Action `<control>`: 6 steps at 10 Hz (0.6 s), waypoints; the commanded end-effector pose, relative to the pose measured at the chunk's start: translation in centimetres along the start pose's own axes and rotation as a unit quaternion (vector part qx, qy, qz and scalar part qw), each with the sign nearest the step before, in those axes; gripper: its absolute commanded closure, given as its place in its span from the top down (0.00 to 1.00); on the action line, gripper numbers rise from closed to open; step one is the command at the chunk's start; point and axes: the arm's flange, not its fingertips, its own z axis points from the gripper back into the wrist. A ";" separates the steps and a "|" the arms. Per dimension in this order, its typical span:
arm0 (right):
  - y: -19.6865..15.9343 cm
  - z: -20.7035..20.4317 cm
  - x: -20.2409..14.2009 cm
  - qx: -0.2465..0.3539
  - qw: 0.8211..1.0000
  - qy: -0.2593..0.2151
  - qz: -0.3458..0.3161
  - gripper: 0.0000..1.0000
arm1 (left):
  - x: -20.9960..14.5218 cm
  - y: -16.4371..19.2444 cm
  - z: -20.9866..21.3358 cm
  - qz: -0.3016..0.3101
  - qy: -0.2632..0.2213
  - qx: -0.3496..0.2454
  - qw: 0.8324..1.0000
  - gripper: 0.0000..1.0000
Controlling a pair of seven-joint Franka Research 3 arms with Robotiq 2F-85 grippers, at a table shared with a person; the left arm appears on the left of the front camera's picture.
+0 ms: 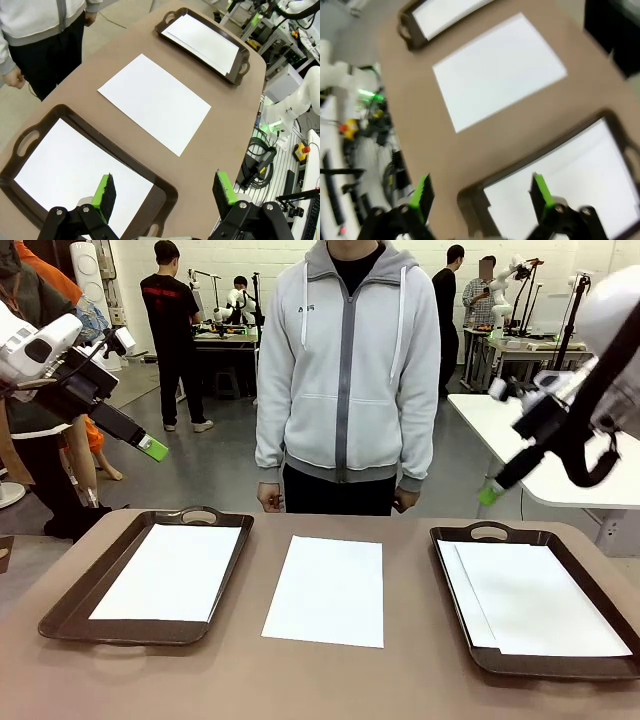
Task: Sort the A4 documents.
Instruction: Receive the A4 Paper.
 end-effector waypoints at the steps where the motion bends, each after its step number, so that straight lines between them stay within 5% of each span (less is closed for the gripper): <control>1: 1.3 1.9 2.6 0.003 0.999 -0.022 0.042 1.00 | 0.1 -0.1 0.0 0.001 0.000 0.002 1.000 1.00; 6: 2.4 2.1 5.5 0.059 0.997 -0.037 0.030 1.00 | 0.1 -0.1 0.0 0.001 0.000 0.002 1.000 1.00</control>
